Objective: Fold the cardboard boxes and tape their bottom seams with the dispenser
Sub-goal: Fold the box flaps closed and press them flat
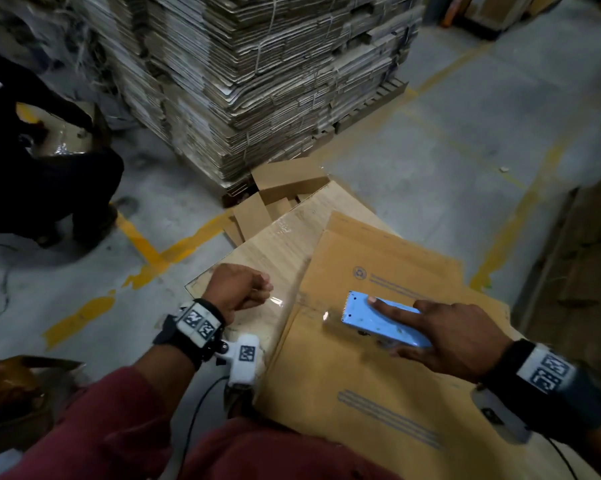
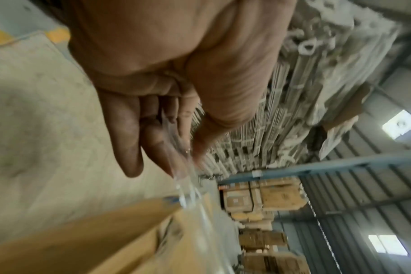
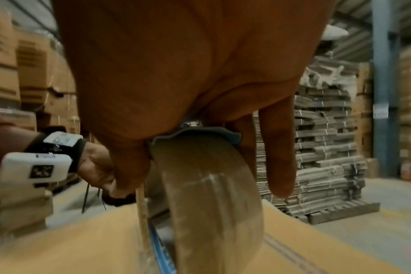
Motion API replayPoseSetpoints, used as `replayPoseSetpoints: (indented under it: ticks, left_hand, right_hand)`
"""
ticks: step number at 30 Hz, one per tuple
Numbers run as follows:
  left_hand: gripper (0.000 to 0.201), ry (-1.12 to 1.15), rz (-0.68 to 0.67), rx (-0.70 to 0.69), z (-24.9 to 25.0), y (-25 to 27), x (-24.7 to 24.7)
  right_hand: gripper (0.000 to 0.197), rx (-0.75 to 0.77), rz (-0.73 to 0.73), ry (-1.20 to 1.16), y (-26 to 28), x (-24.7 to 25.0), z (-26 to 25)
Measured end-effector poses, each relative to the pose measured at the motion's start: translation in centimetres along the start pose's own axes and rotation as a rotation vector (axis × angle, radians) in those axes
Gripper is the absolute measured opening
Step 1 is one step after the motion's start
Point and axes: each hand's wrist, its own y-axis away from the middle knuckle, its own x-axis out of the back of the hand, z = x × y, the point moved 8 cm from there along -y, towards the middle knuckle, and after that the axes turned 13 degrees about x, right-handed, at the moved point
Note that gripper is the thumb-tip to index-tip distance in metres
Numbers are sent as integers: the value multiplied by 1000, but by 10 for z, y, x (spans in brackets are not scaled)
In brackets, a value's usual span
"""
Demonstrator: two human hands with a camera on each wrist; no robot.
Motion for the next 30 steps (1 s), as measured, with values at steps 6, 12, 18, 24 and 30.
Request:
replayPoseSetpoints:
  ticks: [6, 12, 18, 24, 30]
  left_hand:
    - [11, 14, 51, -32, -21, -27, -21]
    - [10, 40, 64, -45, -34, -53, -25]
    - [16, 94, 4, 27, -67, -81, -35]
    - [14, 138, 19, 41, -76, -86, -38]
    - [14, 26, 158, 21, -78, -93, -46]
  right_hand:
    - [72, -64, -93, 24, -2, -27, 10]
    - [73, -121, -137, 73, -9, -30, 8]
    - [73, -147, -199, 60, -21, -39, 5]
    - [71, -170, -218, 35, -28, -45, 10]
    - [68, -154, -227, 82, -38, -48, 10]
